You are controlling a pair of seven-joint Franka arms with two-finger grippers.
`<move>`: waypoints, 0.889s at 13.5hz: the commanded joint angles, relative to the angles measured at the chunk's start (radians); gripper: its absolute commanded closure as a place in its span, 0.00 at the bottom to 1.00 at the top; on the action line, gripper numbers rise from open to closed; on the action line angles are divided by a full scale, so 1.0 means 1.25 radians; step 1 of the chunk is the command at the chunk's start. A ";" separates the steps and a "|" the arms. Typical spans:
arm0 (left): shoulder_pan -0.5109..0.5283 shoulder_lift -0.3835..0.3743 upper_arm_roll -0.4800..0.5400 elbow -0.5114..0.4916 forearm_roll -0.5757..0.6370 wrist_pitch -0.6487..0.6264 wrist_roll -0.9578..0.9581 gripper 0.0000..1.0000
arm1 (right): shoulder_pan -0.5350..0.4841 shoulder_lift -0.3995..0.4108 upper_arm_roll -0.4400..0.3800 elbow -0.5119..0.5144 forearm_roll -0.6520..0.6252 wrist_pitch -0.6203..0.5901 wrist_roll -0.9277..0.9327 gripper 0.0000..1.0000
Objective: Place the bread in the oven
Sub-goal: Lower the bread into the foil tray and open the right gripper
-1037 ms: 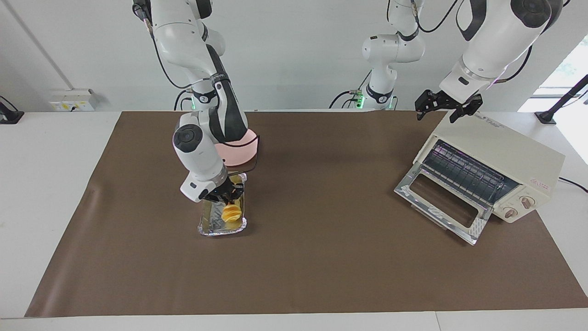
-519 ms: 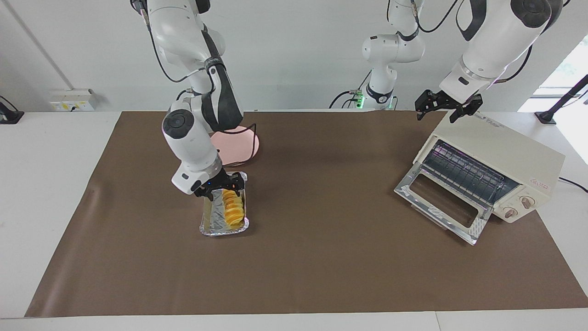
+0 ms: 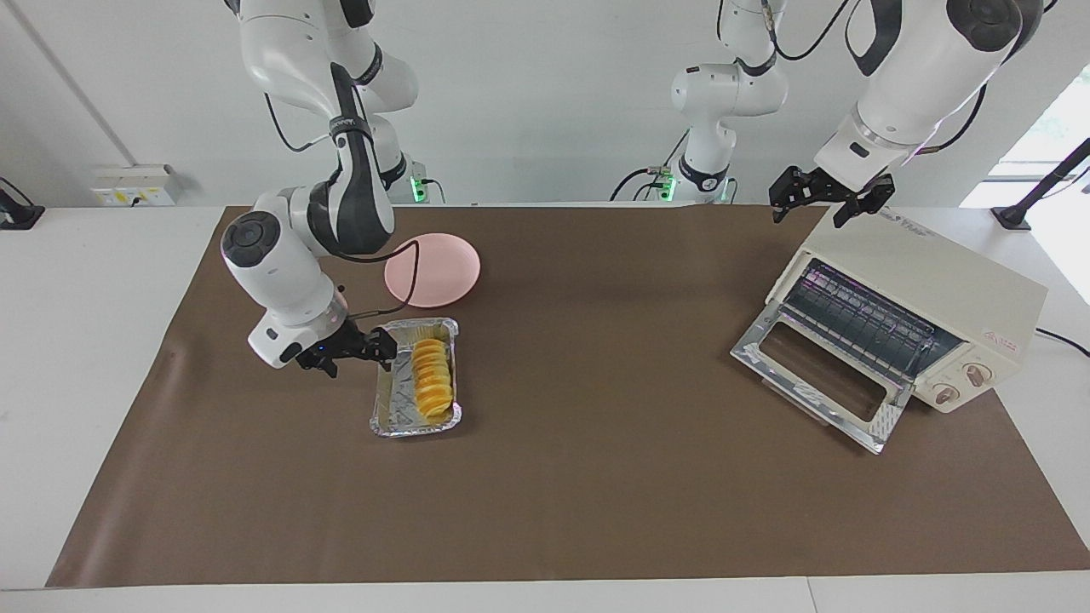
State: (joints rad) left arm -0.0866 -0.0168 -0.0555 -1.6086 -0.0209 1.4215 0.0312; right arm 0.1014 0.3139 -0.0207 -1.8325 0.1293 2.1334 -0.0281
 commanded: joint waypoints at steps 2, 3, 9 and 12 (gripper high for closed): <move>0.008 -0.017 -0.006 -0.019 0.013 0.015 0.006 0.00 | -0.004 0.012 0.008 -0.074 0.008 0.084 0.008 0.09; 0.007 -0.017 -0.006 -0.019 0.013 0.015 0.006 0.00 | -0.004 0.012 0.008 -0.092 0.009 0.096 0.009 0.12; 0.007 -0.017 -0.006 -0.019 0.013 0.015 0.006 0.00 | -0.005 0.007 0.008 -0.110 0.011 0.094 0.009 1.00; 0.007 -0.017 -0.006 -0.019 0.013 0.015 0.006 0.00 | -0.004 0.007 0.008 -0.110 0.011 0.095 0.009 1.00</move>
State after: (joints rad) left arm -0.0866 -0.0168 -0.0555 -1.6086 -0.0209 1.4215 0.0313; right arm 0.1022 0.3426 -0.0177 -1.9468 0.1343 2.2426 -0.0267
